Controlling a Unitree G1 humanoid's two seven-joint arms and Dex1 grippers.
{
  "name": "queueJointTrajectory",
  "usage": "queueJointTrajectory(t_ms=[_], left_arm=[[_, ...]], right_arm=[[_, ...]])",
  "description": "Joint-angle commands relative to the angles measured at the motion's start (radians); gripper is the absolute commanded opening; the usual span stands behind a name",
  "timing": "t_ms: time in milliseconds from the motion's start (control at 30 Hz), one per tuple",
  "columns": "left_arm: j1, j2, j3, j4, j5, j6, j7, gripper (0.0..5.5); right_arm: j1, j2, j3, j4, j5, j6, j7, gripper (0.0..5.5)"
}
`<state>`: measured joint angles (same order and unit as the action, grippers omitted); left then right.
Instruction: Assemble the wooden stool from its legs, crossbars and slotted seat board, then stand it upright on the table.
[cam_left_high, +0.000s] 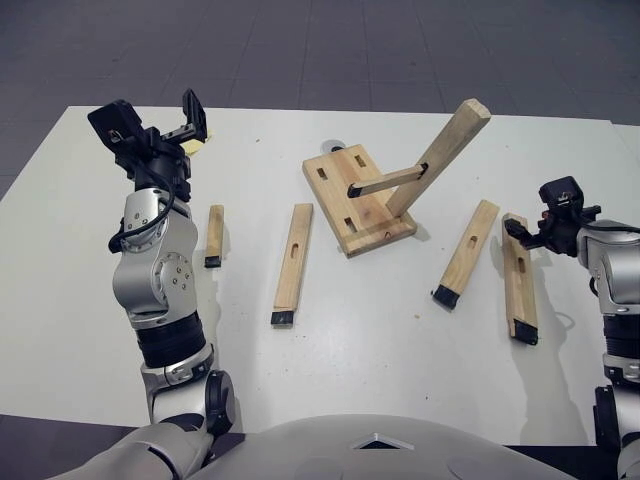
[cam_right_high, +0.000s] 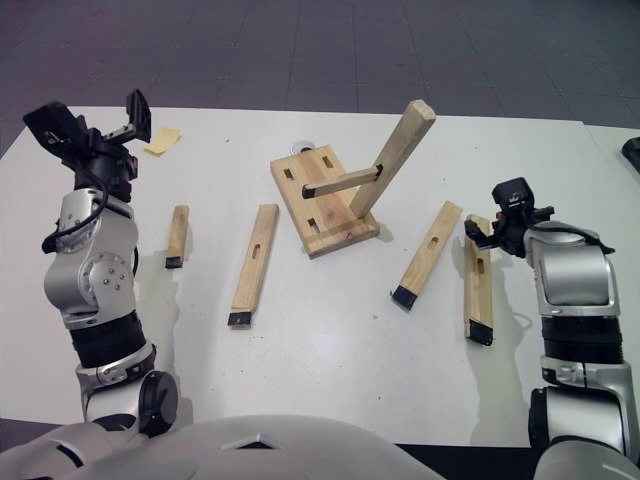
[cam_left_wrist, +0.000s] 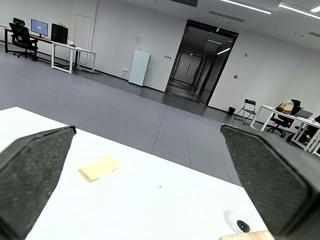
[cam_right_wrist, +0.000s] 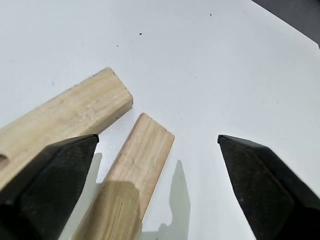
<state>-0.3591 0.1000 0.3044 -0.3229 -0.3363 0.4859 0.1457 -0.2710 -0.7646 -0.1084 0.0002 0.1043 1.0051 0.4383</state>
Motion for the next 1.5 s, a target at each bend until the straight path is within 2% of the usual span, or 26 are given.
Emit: queueJointTrajectory(t_ms=[33,67,133,467,633,767,967,1200,1400,1500], left_arm=[[0.01,0.003,-0.001,0.006,0.009,0.022,0.01,5.4],[0.01,0.002,-0.001,0.005,0.009,0.027,0.011,5.4],[0.009,0.003,0.001,0.005,0.007,0.035,0.014,5.4],[-0.002,-0.001,0.014,0.002,0.001,0.078,0.04,5.4],[-0.005,-0.008,0.013,0.01,0.0,0.087,0.05,5.4],[-0.005,-0.011,0.009,0.013,0.003,0.093,0.054,5.4],[-0.001,-0.012,0.008,0.019,0.004,0.093,0.053,5.4],[-0.013,0.001,0.048,0.019,-0.057,0.1,0.017,5.4],[-0.046,0.045,0.099,-0.084,-0.296,0.149,-0.127,5.4],[-0.122,0.077,0.089,-0.171,-0.499,0.236,-0.173,5.4]], right_arm=[[0.046,-0.015,0.004,0.008,0.016,0.059,0.03,5.31],[0.052,-0.014,0.003,0.018,0.024,0.076,0.04,5.38],[0.057,-0.009,-0.004,0.035,0.036,0.11,0.054,5.13],[0.015,0.0,0.014,0.079,0.073,0.197,0.078,3.64],[-0.014,-0.005,0.041,0.107,0.078,0.221,0.08,2.7],[-0.034,-0.004,0.044,0.131,0.086,0.243,0.08,2.2],[-0.054,-0.007,0.018,0.154,0.087,0.19,0.077,2.14],[-0.075,-0.025,-0.128,0.048,0.145,-0.095,0.131,2.14],[-0.213,-0.04,-0.309,-0.001,0.259,-0.305,0.184,2.12],[-0.306,-0.033,-0.349,-0.067,0.321,-0.371,0.187,2.12]])
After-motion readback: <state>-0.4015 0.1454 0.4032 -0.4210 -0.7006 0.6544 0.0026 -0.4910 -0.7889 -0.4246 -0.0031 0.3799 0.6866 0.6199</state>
